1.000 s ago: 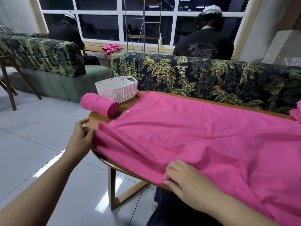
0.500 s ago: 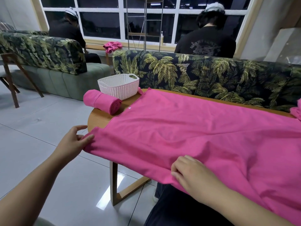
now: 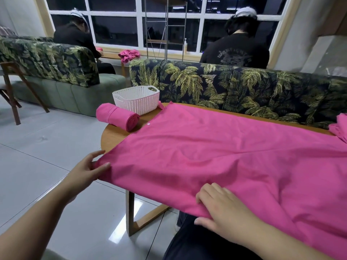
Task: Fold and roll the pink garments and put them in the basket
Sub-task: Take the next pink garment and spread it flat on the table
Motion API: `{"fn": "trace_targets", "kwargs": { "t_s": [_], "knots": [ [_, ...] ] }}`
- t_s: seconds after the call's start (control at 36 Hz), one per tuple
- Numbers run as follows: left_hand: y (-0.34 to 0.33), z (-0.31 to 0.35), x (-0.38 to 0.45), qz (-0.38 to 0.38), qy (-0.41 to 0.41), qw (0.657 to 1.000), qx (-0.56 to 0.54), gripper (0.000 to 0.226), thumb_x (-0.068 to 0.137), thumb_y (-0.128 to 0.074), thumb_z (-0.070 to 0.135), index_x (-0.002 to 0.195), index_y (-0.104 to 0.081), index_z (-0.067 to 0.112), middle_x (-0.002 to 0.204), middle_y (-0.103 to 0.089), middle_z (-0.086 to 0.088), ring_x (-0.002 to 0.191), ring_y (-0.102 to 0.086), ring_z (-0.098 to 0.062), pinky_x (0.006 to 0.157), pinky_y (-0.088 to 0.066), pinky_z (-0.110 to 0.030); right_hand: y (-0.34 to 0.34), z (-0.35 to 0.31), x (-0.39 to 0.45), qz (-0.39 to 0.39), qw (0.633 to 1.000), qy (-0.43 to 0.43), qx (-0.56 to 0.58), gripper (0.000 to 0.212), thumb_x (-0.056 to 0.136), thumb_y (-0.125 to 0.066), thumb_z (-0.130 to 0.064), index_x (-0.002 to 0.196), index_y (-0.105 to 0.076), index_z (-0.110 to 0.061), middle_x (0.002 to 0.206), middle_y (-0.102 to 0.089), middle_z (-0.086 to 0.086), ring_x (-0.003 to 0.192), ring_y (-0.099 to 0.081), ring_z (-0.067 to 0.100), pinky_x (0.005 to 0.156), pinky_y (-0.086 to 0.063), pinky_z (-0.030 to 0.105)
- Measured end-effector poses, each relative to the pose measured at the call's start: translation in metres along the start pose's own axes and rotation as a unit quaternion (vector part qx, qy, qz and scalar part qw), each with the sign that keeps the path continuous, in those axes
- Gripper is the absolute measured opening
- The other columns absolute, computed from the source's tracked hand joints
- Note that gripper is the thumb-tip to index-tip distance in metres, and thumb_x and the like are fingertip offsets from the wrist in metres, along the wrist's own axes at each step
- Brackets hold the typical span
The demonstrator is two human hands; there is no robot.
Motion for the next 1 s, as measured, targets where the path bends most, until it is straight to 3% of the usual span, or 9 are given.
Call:
{"fn": "trace_targets", "kwargs": {
  "t_s": [0.08, 0.19, 0.28, 0.36, 0.5, 0.64, 0.78, 0.92, 1.0],
  "knots": [
    [0.0, 0.006, -0.001, 0.028, -0.05, 0.998, 0.019, 0.036, 0.088, -0.068, 0.017, 0.114, -0.057, 0.04, 0.104, -0.072, -0.006, 0.096, -0.068, -0.022, 0.094, -0.05, -0.048, 0.001, 0.0, 0.0, 0.031, 0.999, 0.024, -0.002, 0.031, 0.069, -0.075, -0.043, 0.077, -0.048, -0.03, 0.078, -0.049, -0.016, 0.069, -0.046, 0.007, 0.056, -0.044, 0.021],
    [0.001, 0.026, -0.001, 0.07, -0.11, 0.991, -0.001, 0.031, 0.096, -0.052, 0.006, 0.116, -0.056, 0.029, 0.096, -0.069, -0.009, 0.079, -0.062, -0.01, 0.074, -0.051, -0.027, 0.012, -0.001, 0.0, 0.068, 0.996, 0.036, 0.041, 0.011, 0.084, -0.046, -0.035, 0.081, -0.037, -0.03, 0.075, -0.047, -0.017, 0.069, -0.038, 0.004, 0.063, -0.037, 0.02],
    [0.002, 0.043, 0.001, 0.098, -0.156, 0.982, 0.049, 0.031, 0.097, -0.051, 0.006, 0.111, -0.055, 0.033, 0.089, -0.066, 0.0, 0.066, -0.058, 0.003, 0.061, -0.048, -0.014, 0.021, 0.001, 0.0, 0.072, 0.992, 0.02, 0.101, 0.01, 0.089, -0.04, -0.035, 0.084, -0.035, -0.029, 0.069, -0.048, -0.016, 0.065, -0.044, 0.004, 0.052, -0.035, 0.02],
    [0.008, 0.05, 0.009, 0.134, -0.158, 0.965, 0.158, 0.026, 0.096, -0.054, 0.014, 0.113, -0.057, 0.034, 0.091, -0.064, -0.004, 0.081, -0.058, -0.017, 0.066, -0.044, -0.033, 0.027, 0.006, 0.004, 0.059, 0.991, 0.005, 0.122, 0.011, 0.092, -0.035, -0.039, 0.088, -0.035, -0.029, 0.059, -0.052, -0.012, 0.052, -0.051, 0.012, 0.044, -0.035, 0.028],
    [0.015, 0.04, 0.026, 0.143, -0.056, 0.939, 0.308, 0.027, 0.093, -0.057, 0.022, 0.12, -0.06, 0.021, 0.101, -0.067, -0.015, 0.09, -0.057, -0.031, 0.071, -0.041, -0.036, 0.019, 0.009, 0.013, -0.083, 0.972, -0.015, 0.218, 0.018, 0.098, -0.034, -0.049, 0.1, -0.04, -0.032, 0.065, -0.051, -0.013, 0.065, -0.05, 0.009, 0.062, -0.036, 0.024],
    [0.01, 0.026, 0.021, 0.065, -0.02, 0.991, 0.115, 0.032, 0.092, -0.06, 0.012, 0.122, -0.055, 0.022, 0.096, -0.068, -0.015, 0.082, -0.062, -0.024, 0.074, -0.047, -0.038, 0.014, 0.016, 0.037, -0.097, 0.964, -0.042, 0.246, 0.02, 0.097, -0.045, -0.047, 0.083, -0.048, -0.033, 0.06, -0.051, -0.016, 0.061, -0.045, 0.005, 0.065, -0.038, 0.029],
    [0.011, 0.004, 0.001, -0.006, 0.028, 0.991, -0.13, 0.072, 0.048, -0.041, -0.001, 0.114, -0.058, 0.025, 0.11, -0.061, -0.022, 0.086, -0.047, -0.026, 0.076, -0.038, -0.032, 0.004, 0.029, 0.101, -0.038, 0.968, -0.046, 0.246, 0.014, 0.095, -0.053, -0.021, 0.091, -0.062, -0.011, 0.085, -0.057, 0.0, 0.082, -0.051, 0.017, 0.077, -0.036, 0.027],
    [0.008, -0.006, -0.004, -0.008, -0.041, 0.998, 0.05, 0.087, 0.077, -0.038, -0.024, 0.123, -0.045, 0.05, 0.102, -0.06, -0.023, 0.064, -0.048, -0.015, 0.051, -0.038, -0.022, -0.029, 0.046, 0.176, -0.024, 0.963, -0.103, 0.248, 0.024, 0.094, -0.051, -0.012, 0.116, -0.059, -0.005, 0.12, -0.059, 0.01, 0.116, -0.05, 0.024, 0.1, -0.033, 0.028],
    [0.01, -0.009, -0.002, 0.002, -0.091, 0.994, 0.061, 0.088, 0.086, -0.048, -0.02, 0.123, -0.043, 0.059, 0.095, -0.067, -0.013, 0.074, -0.06, -0.018, 0.07, -0.046, -0.032, -0.05, 0.052, 0.212, -0.037, 0.965, -0.123, 0.229, 0.032, 0.095, -0.048, -0.012, 0.126, -0.054, -0.009, 0.133, -0.053, 0.009, 0.126, -0.044, 0.026, 0.106, -0.031, 0.03]
  ]
}}
Point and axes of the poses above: each hand's wrist, its own x-axis towards the middle knuckle, its own y-axis out of the back of the hand, z = x × y, the point moved 5 cm from there along x, towards the middle knuckle
